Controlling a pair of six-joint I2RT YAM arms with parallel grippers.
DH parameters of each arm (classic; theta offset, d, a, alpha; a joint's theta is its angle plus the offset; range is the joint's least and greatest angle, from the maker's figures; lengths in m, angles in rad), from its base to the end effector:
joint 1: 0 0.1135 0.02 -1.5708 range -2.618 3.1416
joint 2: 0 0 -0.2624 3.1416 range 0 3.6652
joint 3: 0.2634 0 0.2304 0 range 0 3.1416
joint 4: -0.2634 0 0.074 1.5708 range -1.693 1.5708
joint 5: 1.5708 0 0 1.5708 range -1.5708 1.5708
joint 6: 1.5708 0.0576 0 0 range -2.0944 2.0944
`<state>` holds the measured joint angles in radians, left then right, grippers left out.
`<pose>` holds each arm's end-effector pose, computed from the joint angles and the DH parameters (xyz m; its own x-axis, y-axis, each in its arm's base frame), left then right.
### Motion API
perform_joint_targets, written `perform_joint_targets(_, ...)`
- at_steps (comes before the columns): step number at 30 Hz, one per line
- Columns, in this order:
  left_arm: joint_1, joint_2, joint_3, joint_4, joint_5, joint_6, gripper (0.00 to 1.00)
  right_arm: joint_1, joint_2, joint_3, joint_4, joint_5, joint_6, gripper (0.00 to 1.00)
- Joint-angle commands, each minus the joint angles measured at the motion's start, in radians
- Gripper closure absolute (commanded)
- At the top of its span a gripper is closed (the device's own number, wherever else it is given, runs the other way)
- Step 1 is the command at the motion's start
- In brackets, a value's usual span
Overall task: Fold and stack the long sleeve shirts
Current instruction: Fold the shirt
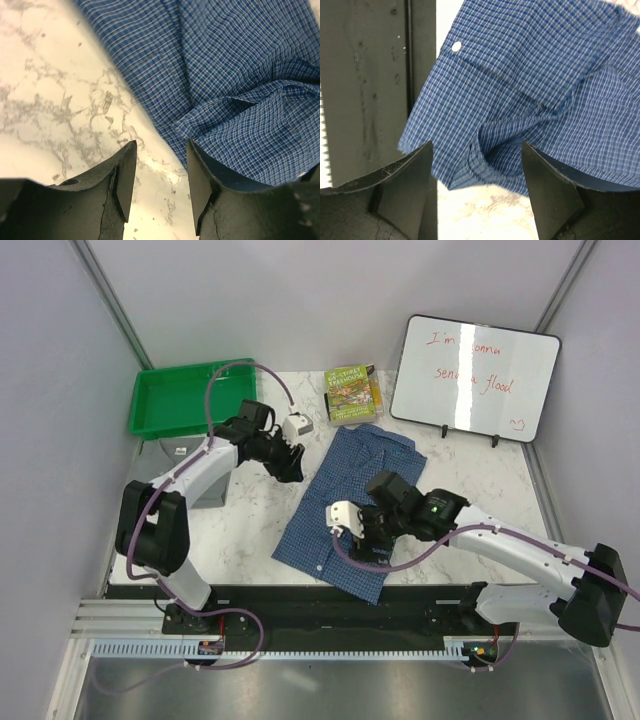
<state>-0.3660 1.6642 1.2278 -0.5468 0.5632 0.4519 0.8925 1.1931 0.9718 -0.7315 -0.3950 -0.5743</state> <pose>0.3060 -0.1502 0.2330 -0.4463 0.5665 -0.6928 0.8602 0.4849 -0.1577 0.1252 0.1907 0.2635 0.0370 -0.7531 -0.6568 -0.9987 -0.0043 -0.0514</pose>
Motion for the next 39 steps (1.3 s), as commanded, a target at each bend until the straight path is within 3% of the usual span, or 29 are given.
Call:
perform_joint_targets(1,0.082,-0.049,-0.007,-0.024,0.095,-0.176,0.48,0.077,0.028,-0.065,0.164,0.157,-0.032,0.24)
perform_joint_targets(6,0.113,-0.104,-0.05,-0.039,0.09,-0.118,0.48,0.054,0.088,-0.11,0.204,0.375,-0.055,0.35)
perform_joint_targets(9,0.113,-0.139,-0.076,-0.086,0.128,-0.012,0.48,-0.12,0.06,-0.107,0.198,0.355,-0.067,0.35)
perform_joint_targets(11,0.113,-0.144,-0.073,-0.152,0.2,0.053,0.46,-0.183,0.059,-0.076,0.146,0.287,-0.078,0.33)
perform_joint_targets(14,0.09,-0.123,-0.042,-0.238,0.267,0.194,0.25,-0.291,0.068,0.001,0.055,0.135,-0.046,0.28)
perform_joint_targets(17,0.0,-0.081,-0.001,-0.265,0.239,0.327,0.21,-0.381,0.079,0.059,0.023,0.006,0.048,0.25)
perform_joint_targets(20,-0.085,-0.025,0.028,-0.263,0.237,0.435,0.2,-0.461,0.172,0.119,0.027,-0.053,0.161,0.3)
perform_joint_targets(24,-0.178,0.073,0.094,-0.265,0.239,0.578,0.19,-0.564,0.397,0.247,0.03,-0.201,0.307,0.46)
perform_joint_targets(27,-0.237,0.141,0.127,-0.263,0.219,0.669,0.18,-0.569,0.518,0.316,0.061,-0.28,0.373,0.51)
perform_joint_targets(32,-0.27,0.259,0.234,-0.278,0.202,0.639,0.18,-0.549,0.671,0.416,0.124,-0.352,0.444,0.52)
perform_joint_targets(39,-0.278,0.27,0.138,-0.289,0.17,0.577,0.2,-0.481,0.87,0.481,0.099,-0.334,0.364,0.53)
